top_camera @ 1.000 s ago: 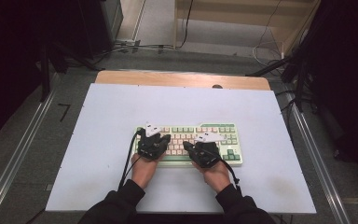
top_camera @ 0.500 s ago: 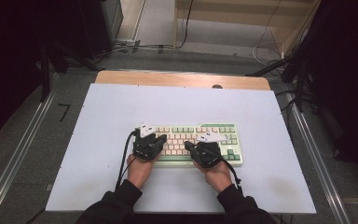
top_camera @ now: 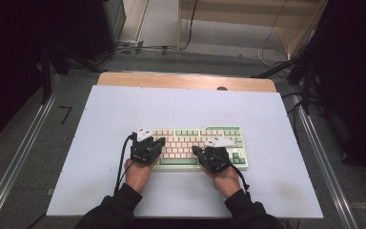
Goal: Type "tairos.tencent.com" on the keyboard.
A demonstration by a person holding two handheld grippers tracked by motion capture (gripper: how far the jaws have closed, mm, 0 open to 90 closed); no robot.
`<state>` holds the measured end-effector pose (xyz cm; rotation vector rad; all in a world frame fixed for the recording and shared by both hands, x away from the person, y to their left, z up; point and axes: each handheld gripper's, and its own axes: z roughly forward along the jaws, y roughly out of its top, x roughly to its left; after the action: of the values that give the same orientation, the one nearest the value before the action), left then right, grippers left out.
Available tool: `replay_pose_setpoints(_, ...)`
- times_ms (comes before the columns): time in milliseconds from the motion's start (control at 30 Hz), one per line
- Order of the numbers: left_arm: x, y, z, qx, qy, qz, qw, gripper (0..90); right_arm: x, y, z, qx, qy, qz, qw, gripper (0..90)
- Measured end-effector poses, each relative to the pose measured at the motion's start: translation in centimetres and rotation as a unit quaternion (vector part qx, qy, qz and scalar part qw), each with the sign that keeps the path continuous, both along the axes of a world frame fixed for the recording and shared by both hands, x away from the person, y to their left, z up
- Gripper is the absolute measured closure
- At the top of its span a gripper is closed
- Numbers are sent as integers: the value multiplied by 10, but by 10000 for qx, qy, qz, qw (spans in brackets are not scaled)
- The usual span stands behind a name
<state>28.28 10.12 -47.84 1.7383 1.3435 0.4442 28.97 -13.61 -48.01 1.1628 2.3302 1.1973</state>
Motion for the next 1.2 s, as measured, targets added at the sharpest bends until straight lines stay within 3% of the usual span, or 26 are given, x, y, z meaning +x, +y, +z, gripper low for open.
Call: replay_pose_setpoints(1200,-2,3,-2,-5,23,19,10000,900,-1,-15,-12,-209,141,-250,9994,873)
